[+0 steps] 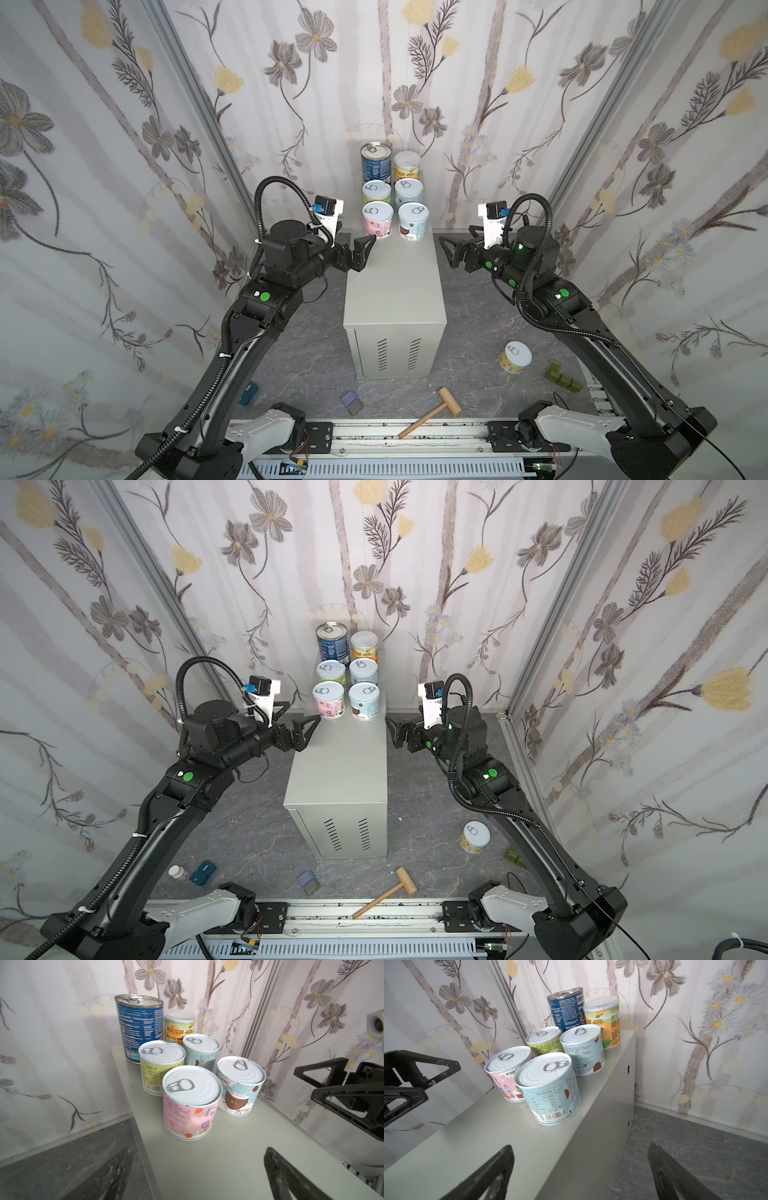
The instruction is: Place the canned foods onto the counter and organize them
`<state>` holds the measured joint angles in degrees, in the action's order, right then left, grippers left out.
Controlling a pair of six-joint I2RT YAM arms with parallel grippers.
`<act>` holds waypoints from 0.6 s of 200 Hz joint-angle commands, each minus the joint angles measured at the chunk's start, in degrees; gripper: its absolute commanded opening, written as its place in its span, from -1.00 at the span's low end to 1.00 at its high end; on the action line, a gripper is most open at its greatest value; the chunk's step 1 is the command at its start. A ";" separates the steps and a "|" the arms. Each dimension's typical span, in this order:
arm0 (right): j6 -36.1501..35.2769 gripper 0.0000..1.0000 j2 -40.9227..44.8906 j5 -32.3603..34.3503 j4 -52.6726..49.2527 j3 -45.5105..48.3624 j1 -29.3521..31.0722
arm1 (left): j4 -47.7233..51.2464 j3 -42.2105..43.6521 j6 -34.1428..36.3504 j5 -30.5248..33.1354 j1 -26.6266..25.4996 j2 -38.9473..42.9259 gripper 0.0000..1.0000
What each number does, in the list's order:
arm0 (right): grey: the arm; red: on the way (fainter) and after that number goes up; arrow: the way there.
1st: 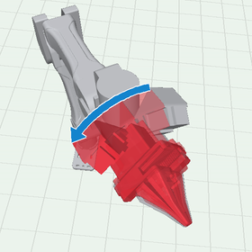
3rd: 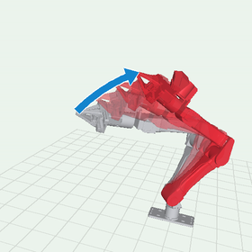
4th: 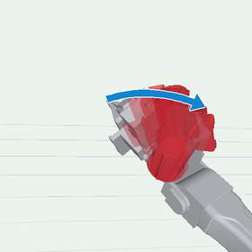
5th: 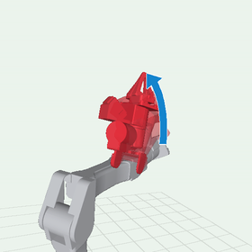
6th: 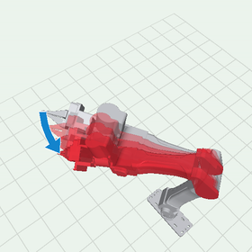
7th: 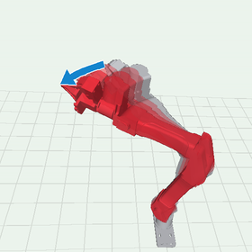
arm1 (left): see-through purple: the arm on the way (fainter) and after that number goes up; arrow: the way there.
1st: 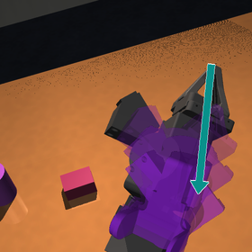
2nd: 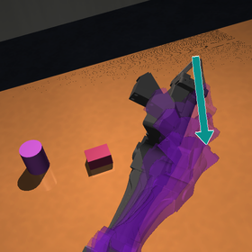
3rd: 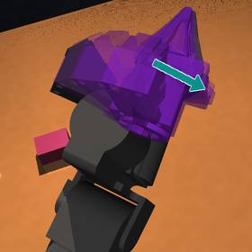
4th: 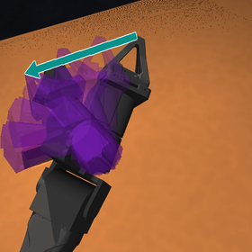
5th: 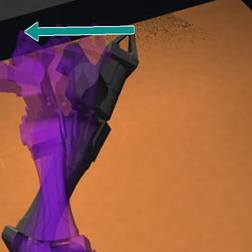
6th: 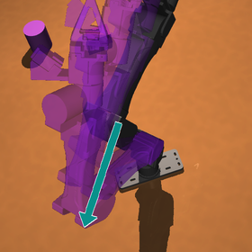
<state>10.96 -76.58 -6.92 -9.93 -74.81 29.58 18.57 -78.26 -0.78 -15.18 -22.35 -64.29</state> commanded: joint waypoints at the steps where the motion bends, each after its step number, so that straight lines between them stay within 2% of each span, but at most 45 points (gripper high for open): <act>1: -0.94 0.99 -0.66 0.97 -0.28 -1.42 0.28 | 4.34 0.19 1.25 4.07 0.05 1.86 1.00; 33: -0.09 0.99 -3.65 3.06 -2.23 -4.86 0.29 | 6.30 1.86 2.45 7.31 0.07 4.60 1.00; 80: 0.82 0.99 -11.61 6.30 -4.41 -13.15 -0.06 | 7.01 2.74 3.39 8.03 0.20 6.80 1.00; 120: 2.19 0.99 -13.85 9.92 -4.73 -14.44 -1.41 | 6.60 3.29 3.52 7.58 0.19 6.83 1.00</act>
<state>11.84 -89.65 -0.78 -13.69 -88.73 28.77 25.36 -75.22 1.98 -7.70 -22.17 -57.41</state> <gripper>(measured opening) 0.995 0.997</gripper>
